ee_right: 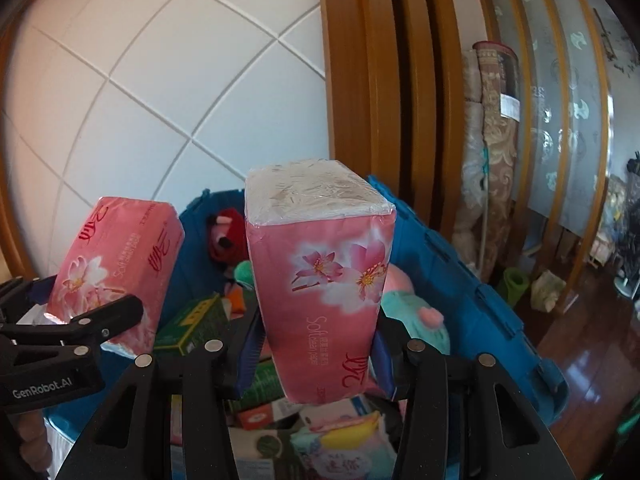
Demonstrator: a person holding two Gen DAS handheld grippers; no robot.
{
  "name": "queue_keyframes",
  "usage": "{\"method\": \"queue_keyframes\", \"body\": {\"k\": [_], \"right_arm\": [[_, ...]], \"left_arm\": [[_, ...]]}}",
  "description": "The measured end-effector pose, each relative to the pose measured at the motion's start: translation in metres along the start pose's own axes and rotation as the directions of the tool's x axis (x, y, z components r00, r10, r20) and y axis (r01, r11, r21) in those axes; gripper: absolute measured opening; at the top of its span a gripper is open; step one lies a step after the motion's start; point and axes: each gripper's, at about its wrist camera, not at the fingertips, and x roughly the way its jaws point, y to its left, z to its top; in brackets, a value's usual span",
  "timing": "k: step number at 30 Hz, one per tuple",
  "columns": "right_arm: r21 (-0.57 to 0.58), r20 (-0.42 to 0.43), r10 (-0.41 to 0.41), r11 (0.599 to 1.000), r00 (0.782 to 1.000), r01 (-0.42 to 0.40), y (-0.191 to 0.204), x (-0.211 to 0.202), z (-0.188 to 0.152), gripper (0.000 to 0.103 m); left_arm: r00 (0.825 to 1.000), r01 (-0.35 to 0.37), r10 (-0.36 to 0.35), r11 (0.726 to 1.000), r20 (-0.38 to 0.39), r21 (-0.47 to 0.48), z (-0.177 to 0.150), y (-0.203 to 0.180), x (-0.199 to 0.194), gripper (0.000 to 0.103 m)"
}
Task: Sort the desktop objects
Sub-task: 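Lift the pink tissue pack with the left tool while the right tool carries the pink-white pack to the crate, then open the left tool dropping the pink pack into the crate while the right tool drops the pink-white pack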
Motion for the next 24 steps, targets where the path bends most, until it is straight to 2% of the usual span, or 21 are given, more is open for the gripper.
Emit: {"method": "queue_keyframes", "body": {"k": [3, 7, 13, 17, 22, 23, 24], "right_arm": [[-0.016, -0.056, -0.007, 1.0, 0.998, 0.006, -0.006, 0.009, -0.012, 0.046], [-0.025, -0.108, 0.003, 1.0, 0.994, -0.006, -0.011, 0.021, -0.02, 0.046], [-0.03, -0.134, 0.02, 0.999, 0.991, -0.024, -0.008, 0.027, -0.023, 0.046], [-0.04, -0.154, 0.032, 0.998, 0.987, -0.038, -0.005, 0.031, -0.022, 0.046], [-0.05, -0.229, 0.029, 0.998, 0.973, -0.042, -0.005, 0.045, -0.024, 0.05], [-0.048, -0.237, 0.03, 0.998, 0.971, -0.042, -0.006, 0.047, -0.025, 0.052], [-0.047, -0.245, 0.026, 0.998, 0.969, -0.038, -0.007, 0.047, -0.027, 0.06]], "left_arm": [[0.998, -0.007, 0.008, 1.0, -0.057, 0.026, -0.006, -0.021, 0.015, 0.087], [0.997, -0.022, 0.025, 0.999, -0.079, 0.043, -0.009, -0.028, 0.018, 0.089], [0.997, -0.079, 0.081, 0.995, -0.019, 0.064, -0.01, -0.033, 0.007, 0.089], [0.997, -0.081, 0.081, 0.996, 0.0, 0.048, -0.008, -0.031, -0.005, 0.089], [0.997, -0.071, 0.071, 0.997, 0.005, 0.039, -0.011, -0.029, -0.014, 0.089], [0.997, -0.072, 0.072, 0.997, 0.005, 0.039, -0.013, -0.028, -0.016, 0.089], [0.997, -0.072, 0.072, 0.997, 0.006, 0.038, -0.013, -0.028, -0.016, 0.089]]}}
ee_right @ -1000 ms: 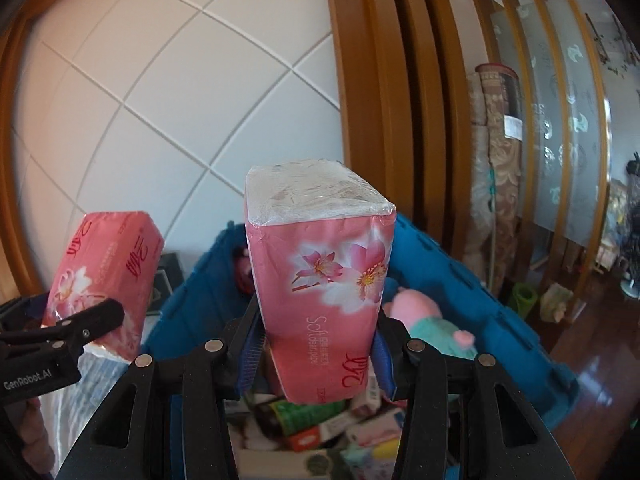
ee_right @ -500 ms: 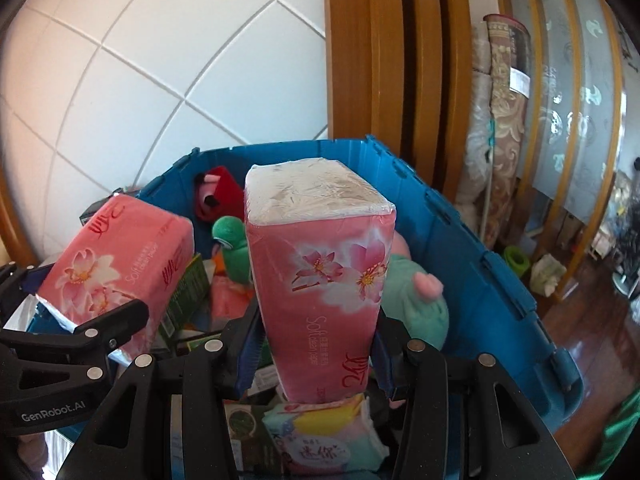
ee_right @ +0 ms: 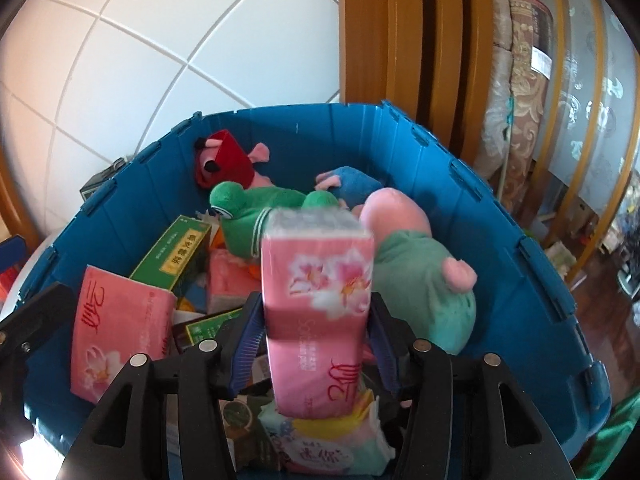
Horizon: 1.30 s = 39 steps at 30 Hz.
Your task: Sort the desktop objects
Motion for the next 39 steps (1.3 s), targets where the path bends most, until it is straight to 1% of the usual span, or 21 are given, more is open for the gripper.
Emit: {"method": "queue_keyframes", "body": {"k": [1, 2, 3, 4, 5, 7, 10, 12, 15, 17, 20, 26, 35, 39], "right_arm": [[0.004, -0.001, 0.0, 1.0, 1.0, 0.0, -0.001, -0.001, -0.001, 0.07], [0.009, 0.005, 0.004, 1.0, 1.0, -0.004, -0.002, -0.003, -0.001, 0.077], [0.01, 0.011, 0.004, 1.0, 1.0, -0.004, -0.003, -0.006, -0.002, 0.092], [0.007, 0.015, 0.002, 1.0, 1.0, -0.002, -0.003, -0.01, -0.003, 0.1], [0.002, 0.023, 0.004, 1.0, 1.0, -0.004, -0.003, -0.015, -0.004, 0.102], [-0.004, 0.034, 0.015, 1.0, 0.999, -0.015, -0.002, -0.027, -0.008, 0.103], [-0.015, 0.062, 0.006, 1.0, 0.998, -0.005, -0.001, -0.05, -0.013, 0.103], [-0.025, 0.076, -0.012, 1.0, 0.997, 0.014, -0.002, -0.065, -0.016, 0.103], [-0.037, 0.087, -0.046, 0.998, 0.995, 0.05, 0.0, -0.085, -0.02, 0.103], [-0.033, 0.101, -0.052, 0.998, 0.993, 0.056, 0.0, -0.097, -0.023, 0.103], [-0.015, 0.125, -0.057, 0.998, 0.99, 0.059, 0.0, -0.112, -0.025, 0.103], [-0.024, 0.13, -0.069, 0.997, 0.989, 0.073, 0.001, -0.123, -0.027, 0.103], [-0.023, 0.116, -0.059, 0.998, 0.991, 0.062, 0.005, -0.123, -0.031, 0.103], [-0.024, 0.113, -0.057, 0.998, 0.992, 0.06, 0.006, -0.123, -0.033, 0.103]], "left_arm": [[1.0, 0.0, 0.0, 1.0, -0.001, -0.003, 0.0, 0.0, -0.001, 0.089], [1.0, 0.002, -0.002, 1.0, -0.003, -0.006, -0.001, 0.001, -0.001, 0.089], [1.0, 0.007, -0.007, 1.0, -0.005, -0.011, -0.002, 0.002, -0.001, 0.089], [1.0, 0.01, -0.01, 1.0, -0.006, -0.014, -0.002, 0.002, -0.002, 0.089], [1.0, 0.012, -0.012, 1.0, -0.007, -0.016, -0.003, 0.002, -0.003, 0.089], [1.0, 0.011, -0.011, 1.0, -0.004, -0.016, -0.005, 0.002, -0.006, 0.089], [1.0, 0.019, -0.018, 1.0, 0.024, -0.019, -0.007, 0.003, -0.019, 0.089], [0.998, 0.024, -0.023, 0.999, 0.062, -0.026, -0.007, 0.004, -0.033, 0.089], [0.99, 0.062, -0.056, 0.997, 0.126, -0.038, -0.009, 0.006, -0.055, 0.089], [0.987, 0.071, -0.063, 0.996, 0.147, -0.054, -0.01, 0.006, -0.065, 0.089], [0.989, 0.084, -0.077, 0.995, 0.125, -0.05, -0.011, 0.002, -0.069, 0.089], [0.993, 0.108, -0.104, 0.993, 0.061, -0.057, -0.016, -0.004, -0.065, 0.089], [0.996, 0.056, -0.052, 0.996, 0.071, -0.066, -0.02, -0.004, -0.075, 0.089], [0.996, 0.055, -0.05, 0.996, 0.072, -0.074, -0.022, -0.002, -0.077, 0.089]]}}
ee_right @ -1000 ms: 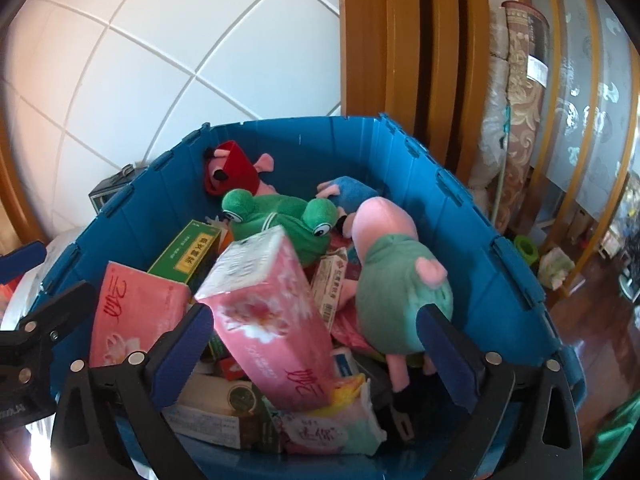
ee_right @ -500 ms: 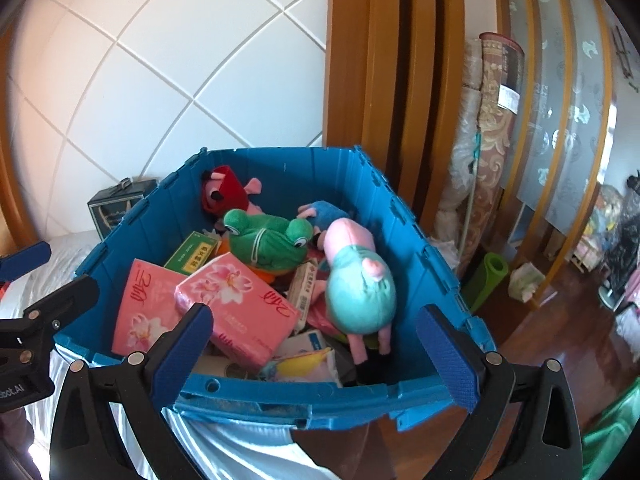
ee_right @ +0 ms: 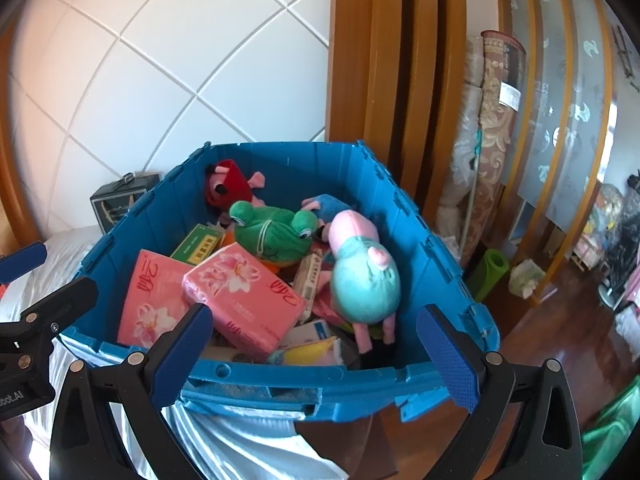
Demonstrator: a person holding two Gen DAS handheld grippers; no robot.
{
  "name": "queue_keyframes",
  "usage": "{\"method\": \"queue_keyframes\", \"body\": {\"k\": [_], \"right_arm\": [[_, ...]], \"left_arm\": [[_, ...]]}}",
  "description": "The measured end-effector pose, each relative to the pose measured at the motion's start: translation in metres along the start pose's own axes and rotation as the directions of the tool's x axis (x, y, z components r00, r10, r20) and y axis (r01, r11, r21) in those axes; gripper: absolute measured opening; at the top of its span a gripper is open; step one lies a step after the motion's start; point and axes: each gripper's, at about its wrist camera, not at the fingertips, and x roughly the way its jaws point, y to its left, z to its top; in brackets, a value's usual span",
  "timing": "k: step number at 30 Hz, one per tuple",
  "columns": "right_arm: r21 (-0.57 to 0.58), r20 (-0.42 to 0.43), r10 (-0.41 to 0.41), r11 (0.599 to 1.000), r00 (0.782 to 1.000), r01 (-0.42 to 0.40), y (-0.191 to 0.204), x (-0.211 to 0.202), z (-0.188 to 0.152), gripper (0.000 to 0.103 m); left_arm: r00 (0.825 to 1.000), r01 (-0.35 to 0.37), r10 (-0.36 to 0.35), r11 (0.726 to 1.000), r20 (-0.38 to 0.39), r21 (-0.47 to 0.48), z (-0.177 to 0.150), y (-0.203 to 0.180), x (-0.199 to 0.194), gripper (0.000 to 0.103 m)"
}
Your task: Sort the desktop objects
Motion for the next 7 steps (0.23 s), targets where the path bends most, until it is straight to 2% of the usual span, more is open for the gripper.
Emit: {"method": "queue_keyframes", "body": {"k": [7], "right_arm": [[0.002, 0.005, 0.0, 1.0, 1.0, 0.0, -0.0004, -0.002, -0.0007, 0.103]], "left_arm": [[1.0, 0.007, -0.007, 1.0, 0.001, 0.003, -0.0024, -0.0014, -0.0035, 0.089]]}}
